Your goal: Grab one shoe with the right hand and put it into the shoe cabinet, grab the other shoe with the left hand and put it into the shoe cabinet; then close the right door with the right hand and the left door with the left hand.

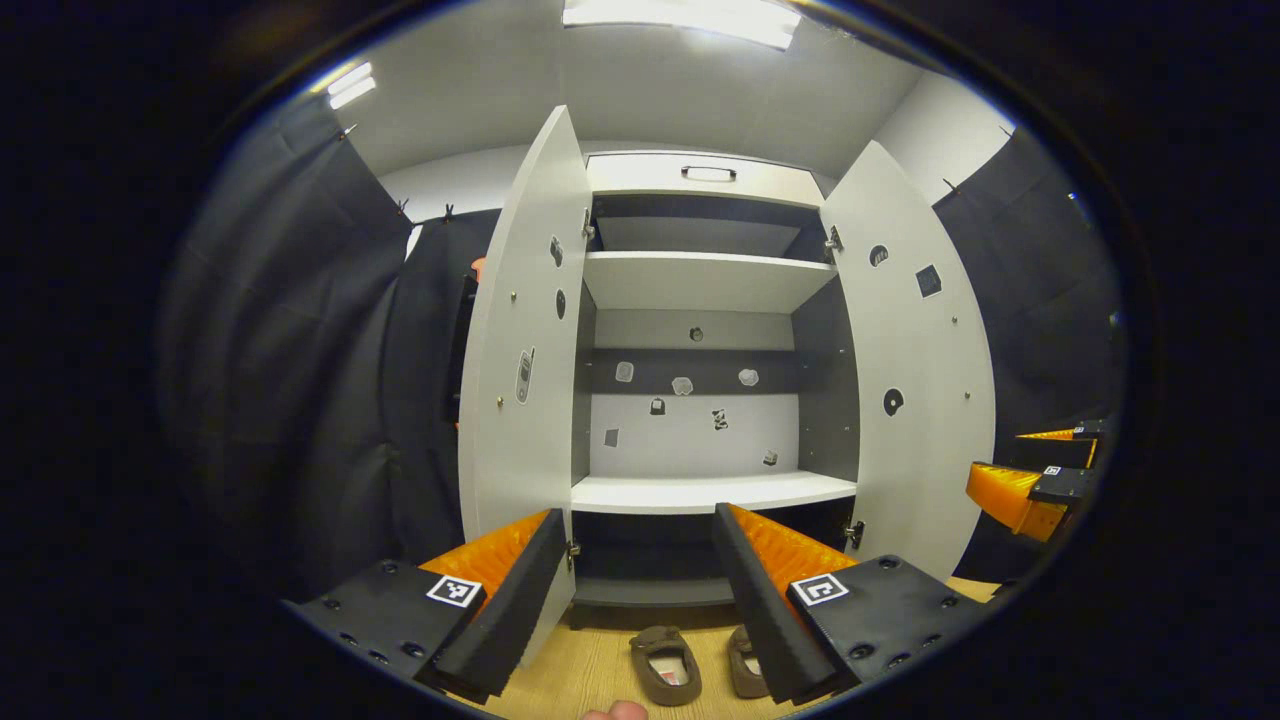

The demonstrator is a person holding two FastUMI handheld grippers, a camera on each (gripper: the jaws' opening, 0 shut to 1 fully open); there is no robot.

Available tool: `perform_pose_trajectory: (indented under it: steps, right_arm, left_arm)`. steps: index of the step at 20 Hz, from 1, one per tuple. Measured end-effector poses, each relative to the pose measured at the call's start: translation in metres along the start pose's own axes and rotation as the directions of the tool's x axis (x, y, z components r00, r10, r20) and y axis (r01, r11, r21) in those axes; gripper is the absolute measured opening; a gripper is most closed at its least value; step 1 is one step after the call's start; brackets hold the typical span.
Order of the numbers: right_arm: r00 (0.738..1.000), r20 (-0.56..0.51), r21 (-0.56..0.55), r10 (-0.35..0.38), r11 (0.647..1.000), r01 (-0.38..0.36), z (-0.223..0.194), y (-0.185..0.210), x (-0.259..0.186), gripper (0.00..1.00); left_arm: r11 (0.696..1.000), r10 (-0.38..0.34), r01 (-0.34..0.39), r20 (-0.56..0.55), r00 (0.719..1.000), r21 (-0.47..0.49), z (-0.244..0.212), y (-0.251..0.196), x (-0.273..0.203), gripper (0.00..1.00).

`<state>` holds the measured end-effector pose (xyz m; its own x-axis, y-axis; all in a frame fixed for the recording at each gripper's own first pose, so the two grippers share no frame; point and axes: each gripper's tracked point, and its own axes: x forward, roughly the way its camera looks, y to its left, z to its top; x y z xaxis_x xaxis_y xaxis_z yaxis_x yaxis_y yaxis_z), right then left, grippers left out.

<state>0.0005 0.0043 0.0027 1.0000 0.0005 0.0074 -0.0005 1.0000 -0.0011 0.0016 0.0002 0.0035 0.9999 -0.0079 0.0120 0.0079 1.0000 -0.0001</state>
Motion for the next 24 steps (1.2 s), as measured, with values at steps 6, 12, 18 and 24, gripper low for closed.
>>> perform_pose_trajectory:
  steps: [6, 12, 18, 24]
  right_arm:
    - [0.999, 0.021, -0.005, -0.029, 1.000, 0.029, 0.006, -0.009, 0.000, 0.94]
    - [1.000, 0.016, 0.057, 0.003, 0.998, -0.004, 0.008, -0.003, 0.002, 0.94]
    - [1.000, -0.003, -0.010, -0.001, 1.000, 0.001, -0.001, 0.003, 0.013, 0.94]
    - [0.999, 0.001, -0.040, 0.034, 0.999, -0.034, -0.004, 0.023, 0.036, 0.94]
  left_arm:
    - [1.000, 0.005, -0.005, -0.001, 1.000, 0.007, -0.001, 0.001, 0.000, 0.96]
    - [1.000, 0.011, -0.011, -0.012, 1.000, -0.004, -0.003, 0.003, 0.000, 0.96]
    - [1.000, 0.020, -0.020, -0.007, 1.000, 0.009, -0.004, 0.006, 0.001, 0.96]
    - [0.999, 0.032, -0.032, -0.003, 0.999, 0.012, -0.003, 0.012, 0.005, 0.96]
